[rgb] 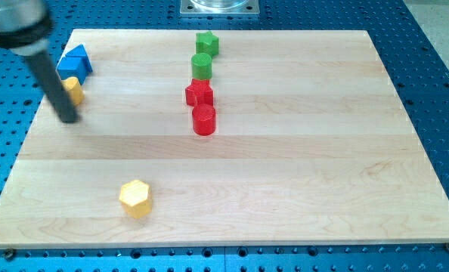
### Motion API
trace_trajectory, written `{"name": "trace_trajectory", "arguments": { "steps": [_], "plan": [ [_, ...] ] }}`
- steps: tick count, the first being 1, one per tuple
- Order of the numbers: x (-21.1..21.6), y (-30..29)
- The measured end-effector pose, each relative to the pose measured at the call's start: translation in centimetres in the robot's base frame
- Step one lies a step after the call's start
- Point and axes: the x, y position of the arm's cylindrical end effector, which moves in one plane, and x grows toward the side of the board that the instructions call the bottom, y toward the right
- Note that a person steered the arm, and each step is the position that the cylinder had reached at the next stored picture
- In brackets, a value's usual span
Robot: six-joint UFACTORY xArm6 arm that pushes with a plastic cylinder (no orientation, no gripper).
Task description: Adjust the blue blocks vertically above the heart
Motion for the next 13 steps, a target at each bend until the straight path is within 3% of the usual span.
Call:
{"name": "trace_trajectory", "arguments": {
  "steps": [1, 2, 3, 5, 7, 9, 10, 11, 13],
  "plan": [
    [-5.2, 7.2],
    [-12.0, 7.3],
    [-13.9, 2.7],
    [-11.9, -2.5],
    [-11.7, -4.3],
    [-17.3, -3.2],
    [-21.3, -10.5],
    [-20.8, -10.5],
    [-13.0, -10.5]
  ]
}}
